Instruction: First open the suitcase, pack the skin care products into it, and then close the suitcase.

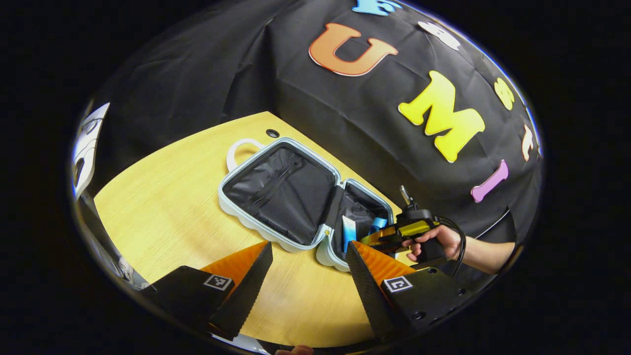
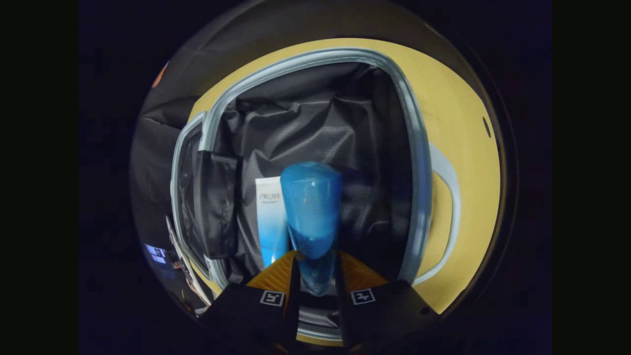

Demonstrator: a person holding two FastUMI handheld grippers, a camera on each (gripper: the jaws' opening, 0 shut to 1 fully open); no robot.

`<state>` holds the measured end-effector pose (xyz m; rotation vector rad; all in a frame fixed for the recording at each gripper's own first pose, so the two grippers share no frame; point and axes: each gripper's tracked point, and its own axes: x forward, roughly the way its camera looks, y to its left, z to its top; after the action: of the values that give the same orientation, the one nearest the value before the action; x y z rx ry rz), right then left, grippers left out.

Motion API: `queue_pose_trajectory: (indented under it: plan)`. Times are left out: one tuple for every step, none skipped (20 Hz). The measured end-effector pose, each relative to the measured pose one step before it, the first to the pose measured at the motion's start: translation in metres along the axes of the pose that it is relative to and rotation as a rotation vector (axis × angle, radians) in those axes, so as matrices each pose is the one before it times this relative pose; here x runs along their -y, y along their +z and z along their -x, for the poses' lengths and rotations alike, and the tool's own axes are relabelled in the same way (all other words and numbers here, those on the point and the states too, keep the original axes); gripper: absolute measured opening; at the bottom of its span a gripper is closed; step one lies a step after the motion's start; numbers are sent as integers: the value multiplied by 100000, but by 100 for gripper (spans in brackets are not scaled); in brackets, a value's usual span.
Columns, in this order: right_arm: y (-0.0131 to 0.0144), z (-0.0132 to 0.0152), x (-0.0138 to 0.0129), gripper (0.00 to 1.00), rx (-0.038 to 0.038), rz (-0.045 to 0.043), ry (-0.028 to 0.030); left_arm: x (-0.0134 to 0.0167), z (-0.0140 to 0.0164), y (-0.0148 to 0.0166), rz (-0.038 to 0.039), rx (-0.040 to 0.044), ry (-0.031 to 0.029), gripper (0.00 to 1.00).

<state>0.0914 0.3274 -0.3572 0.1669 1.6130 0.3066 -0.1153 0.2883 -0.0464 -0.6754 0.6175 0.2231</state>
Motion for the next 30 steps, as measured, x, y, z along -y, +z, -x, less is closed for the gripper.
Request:
queue_pose_trajectory:
  plan:
    - [143, -33, -20, 32, 465, -2188, -821, -332, 249, 697, -635, 901, 667, 95]
    - [45, -94, -132, 32, 13, -1188, -62, -422, 348, 329, -1399, 783, 870, 95]
    - [-32, 171, 98, 31, -151, 80, 68, -279, 7, 181, -1265, 542, 826, 96]
    - [-4, 32, -136, 35, 359, -396, 452, -247, -137, 151, -776, 80, 598, 96]
    - [-20, 123, -384, 36, 374, -624, 1247, -119, -349, 155, -263, 84, 712, 96]
    - [17, 104, -111, 39, 520, -197, 312, -201, -300, 271, 81, -12, 415, 95]
    - [-168, 301, -34, 41, 486, 410, 227, -564, -616, 332, -49, 50, 918, 95]
    - [-179, 475, 157, 47, 545, 762, -19, -592, -650, 442, -737, 474, 474, 96]
    - [-207, 683, -92, 49, 891, 444, 1264, -749, -968, 376, -1483, 16, 327, 95]
    - [-352, 857, -53, 54, 926, 540, 2183, -741, -739, 261, -1958, -791, -714, 96]
    - [-504, 966, 75, 54, 1361, 471, 2176, -184, -417, 601, -1434, 845, -2352, 96]
    - [-922, 1022, 333, 55, -544, 1562, 1143, -587, -676, 1029, -665, 1622, -1112, 96]
    - [-1009, 1207, 307, 58, 1208, 3711, 1207, -1233, -886, 939, -764, 1483, 833, 96]
    - [-362, 1102, 248, 69, 3712, 4883, 808, -1829, -791, 1075, -1458, 1624, 3233, 96]
    - [-315, 1317, 279, 69, 5029, 6036, -284, -1923, -1021, 825, -1845, 1170, 3271, 96]
    - [-86, 1407, 55, 69, 5841, 6433, 182, -1614, -1150, 772, -1309, 194, 2813, 96]
    - [25, 1522, -331, 70, 6282, 5871, 1194, -1365, -1047, 751, 191, 266, 2082, 96]
    - [236, 1829, -496, 70, 7084, 4208, 2979, -1092, -1373, 414, 1496, -774, 1723, 96]
    - [327, 1893, -192, 70, 6939, 2997, 2064, -775, -1345, 202, 1695, -1649, 151, 96]
    - [251, 1886, 104, 70, 6307, 2393, 1147, -513, -1195, -42, 1519, -1614, -899, 96]
    - [111, 1939, 351, 70, 4918, 2095, 693, -517, -1297, -104, 1265, -2370, -1221, 96]
    - [-15, 1615, 662, 70, 2739, 1321, -204, -663, -1246, -195, 725, -1981, -808, 96]
    - [-348, 1234, 646, 70, 1700, 792, -600, -713, -1302, -130, 146, -1368, 403, 95]
    - [-80, 1091, 1004, 70, 1909, -16, -2185, -602, -1112, 196, 1285, -461, 247, 94]
    - [-83, 1010, 1057, 70, 1526, -530, -1931, 84, -881, 194, 2583, -95, -1022, 94]
    - [-199, 856, 1040, 70, 1004, -925, -2475, 153, -619, 345, 3081, 237, -2090, 93]
    - [-203, 687, 918, 70, 943, -908, -2644, -317, -620, 320, 2791, 251, -903, 92]
    - [-324, 322, 1218, 70, 88, 1266, -4306, -281, -510, 288, 2171, -29, 265, 88]
    - [-632, 110, 964, 70, 48, 2564, -3242, -136, -545, 115, 1437, 105, -22, 88]
    - [-11, 361, 360, 70, 324, 2388, -1487, -212, -468, 50, 1254, -582, 27, 88]
